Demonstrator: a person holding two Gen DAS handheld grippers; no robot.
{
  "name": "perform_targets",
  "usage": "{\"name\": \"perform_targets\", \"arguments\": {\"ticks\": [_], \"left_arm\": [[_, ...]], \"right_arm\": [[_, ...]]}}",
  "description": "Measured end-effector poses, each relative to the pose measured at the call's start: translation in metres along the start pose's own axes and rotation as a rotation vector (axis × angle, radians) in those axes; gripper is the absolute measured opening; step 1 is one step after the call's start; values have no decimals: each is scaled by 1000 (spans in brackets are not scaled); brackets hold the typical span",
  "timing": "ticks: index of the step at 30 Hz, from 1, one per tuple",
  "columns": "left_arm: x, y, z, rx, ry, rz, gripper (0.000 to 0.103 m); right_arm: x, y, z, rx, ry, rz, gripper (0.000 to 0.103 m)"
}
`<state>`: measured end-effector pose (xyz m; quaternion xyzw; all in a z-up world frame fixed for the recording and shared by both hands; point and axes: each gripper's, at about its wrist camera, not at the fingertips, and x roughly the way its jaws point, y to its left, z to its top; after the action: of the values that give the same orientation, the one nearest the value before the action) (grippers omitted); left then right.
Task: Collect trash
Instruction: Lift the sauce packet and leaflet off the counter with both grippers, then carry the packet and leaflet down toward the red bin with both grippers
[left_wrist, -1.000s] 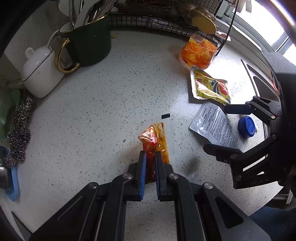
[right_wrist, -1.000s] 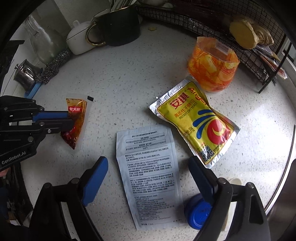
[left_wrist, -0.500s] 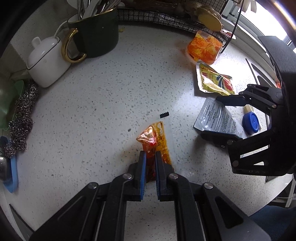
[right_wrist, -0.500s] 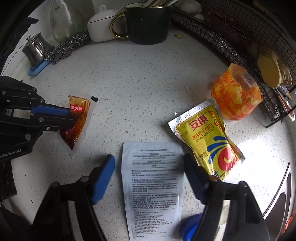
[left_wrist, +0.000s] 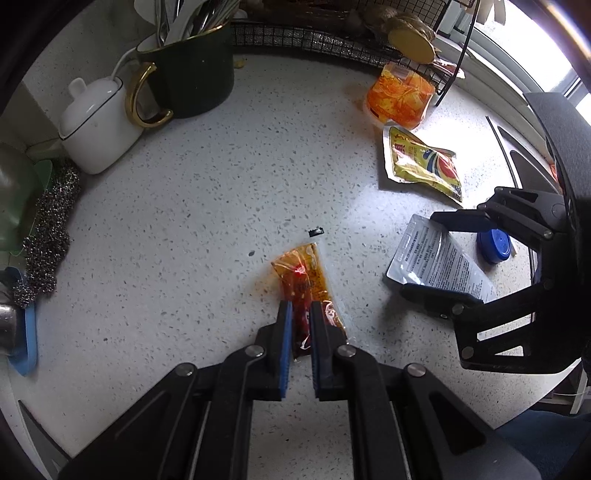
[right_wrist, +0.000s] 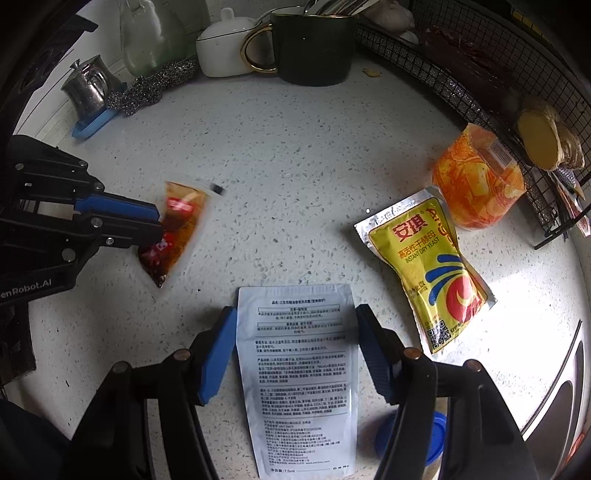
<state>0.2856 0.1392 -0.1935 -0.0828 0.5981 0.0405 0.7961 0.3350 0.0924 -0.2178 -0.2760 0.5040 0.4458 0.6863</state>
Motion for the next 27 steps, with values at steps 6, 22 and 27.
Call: {"name": "perform_targets", "arguments": {"ticks": [6,22,27], "left_arm": [[-7,-5,0,0,-3,19,8],[-44,-58,-32,92,-47,-13,8],[-58,-89,-56,156,-57,-36,8]], "right_arm": [[-27,-11,-13,31,-24,13,61],[-117,3,-64,136,-174,9,61],[-144,12,-97,186,-215,-16,61]]}}
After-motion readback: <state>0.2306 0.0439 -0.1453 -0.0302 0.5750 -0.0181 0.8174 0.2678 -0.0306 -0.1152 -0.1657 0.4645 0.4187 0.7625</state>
